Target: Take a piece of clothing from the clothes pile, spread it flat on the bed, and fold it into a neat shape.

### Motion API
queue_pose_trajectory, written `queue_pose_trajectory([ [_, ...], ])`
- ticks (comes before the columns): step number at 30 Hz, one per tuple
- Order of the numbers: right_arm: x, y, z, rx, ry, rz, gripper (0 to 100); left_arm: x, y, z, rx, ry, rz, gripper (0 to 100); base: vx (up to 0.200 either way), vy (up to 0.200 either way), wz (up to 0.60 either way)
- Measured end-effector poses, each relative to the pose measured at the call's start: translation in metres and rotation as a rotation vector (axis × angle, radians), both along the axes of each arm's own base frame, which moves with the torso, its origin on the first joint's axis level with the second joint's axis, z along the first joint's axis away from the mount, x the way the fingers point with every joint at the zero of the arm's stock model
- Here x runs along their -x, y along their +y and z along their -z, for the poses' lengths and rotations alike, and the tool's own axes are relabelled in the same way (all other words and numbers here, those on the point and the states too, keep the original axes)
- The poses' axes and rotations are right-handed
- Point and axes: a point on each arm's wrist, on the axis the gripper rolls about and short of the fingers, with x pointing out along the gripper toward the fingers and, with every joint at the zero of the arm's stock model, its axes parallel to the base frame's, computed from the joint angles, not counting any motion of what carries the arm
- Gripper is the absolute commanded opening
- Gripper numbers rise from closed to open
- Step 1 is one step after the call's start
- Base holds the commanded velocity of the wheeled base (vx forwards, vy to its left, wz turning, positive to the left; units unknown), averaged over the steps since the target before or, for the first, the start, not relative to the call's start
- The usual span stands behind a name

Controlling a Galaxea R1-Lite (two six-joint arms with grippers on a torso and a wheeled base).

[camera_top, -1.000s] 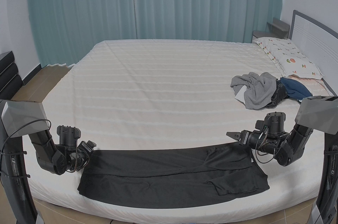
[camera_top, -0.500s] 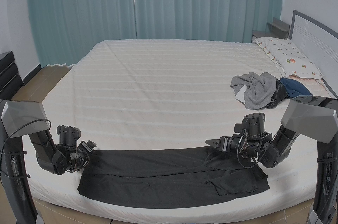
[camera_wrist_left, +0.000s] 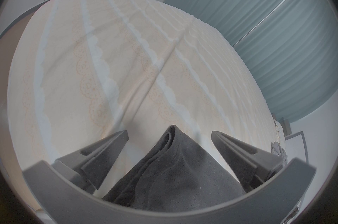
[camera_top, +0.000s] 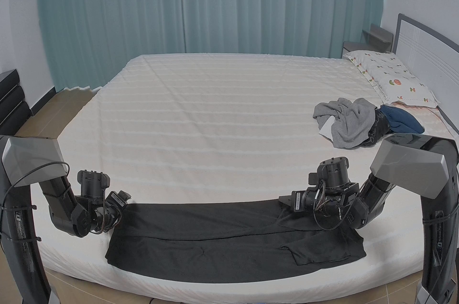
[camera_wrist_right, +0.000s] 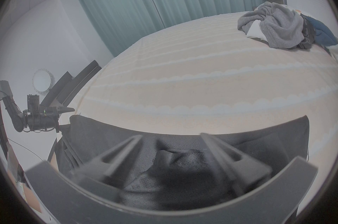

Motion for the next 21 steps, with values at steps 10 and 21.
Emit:
queue_pose_trajectory([
  [10,-0.003,0.007,-0.004,-0.010,-0.028,-0.013,0,0.000,0.000,0.000,-0.002,0.001,0.003,100,0.000,0.000,0.00],
  [21,-0.006,0.019,-0.006,-0.007,-0.056,-0.017,0,0.000,-0.001,0.001,-0.004,0.002,0.006,100,0.000,0.000,0.00],
])
